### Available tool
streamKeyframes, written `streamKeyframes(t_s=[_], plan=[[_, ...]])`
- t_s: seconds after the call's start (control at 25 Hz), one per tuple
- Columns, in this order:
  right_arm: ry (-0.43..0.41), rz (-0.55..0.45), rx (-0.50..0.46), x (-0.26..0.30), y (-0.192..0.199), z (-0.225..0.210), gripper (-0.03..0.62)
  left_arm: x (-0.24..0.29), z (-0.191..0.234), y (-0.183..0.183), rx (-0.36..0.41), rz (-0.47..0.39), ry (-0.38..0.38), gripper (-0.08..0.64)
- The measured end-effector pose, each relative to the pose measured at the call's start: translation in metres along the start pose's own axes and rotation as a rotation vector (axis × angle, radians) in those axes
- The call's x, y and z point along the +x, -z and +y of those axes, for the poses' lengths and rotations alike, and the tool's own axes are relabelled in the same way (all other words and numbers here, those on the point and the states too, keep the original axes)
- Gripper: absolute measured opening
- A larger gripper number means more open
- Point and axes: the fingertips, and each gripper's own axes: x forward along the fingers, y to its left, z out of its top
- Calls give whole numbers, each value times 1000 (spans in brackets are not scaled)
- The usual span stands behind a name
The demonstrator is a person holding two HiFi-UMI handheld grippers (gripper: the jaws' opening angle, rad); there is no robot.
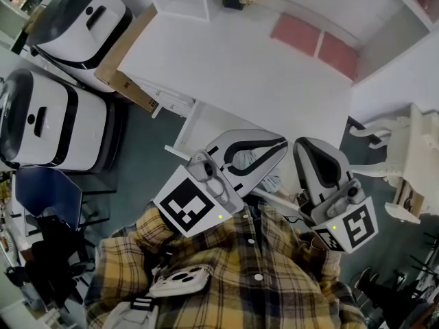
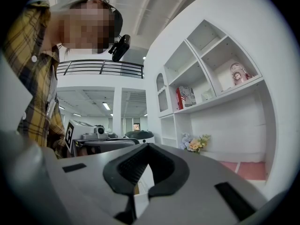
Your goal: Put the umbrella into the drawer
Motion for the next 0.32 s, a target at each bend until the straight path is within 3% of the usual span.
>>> streamKeyframes(t_s=[0.32], plan=[[5, 1, -22, 4, -4, -2, 17, 5, 6, -4, 56, -7, 32, 26]])
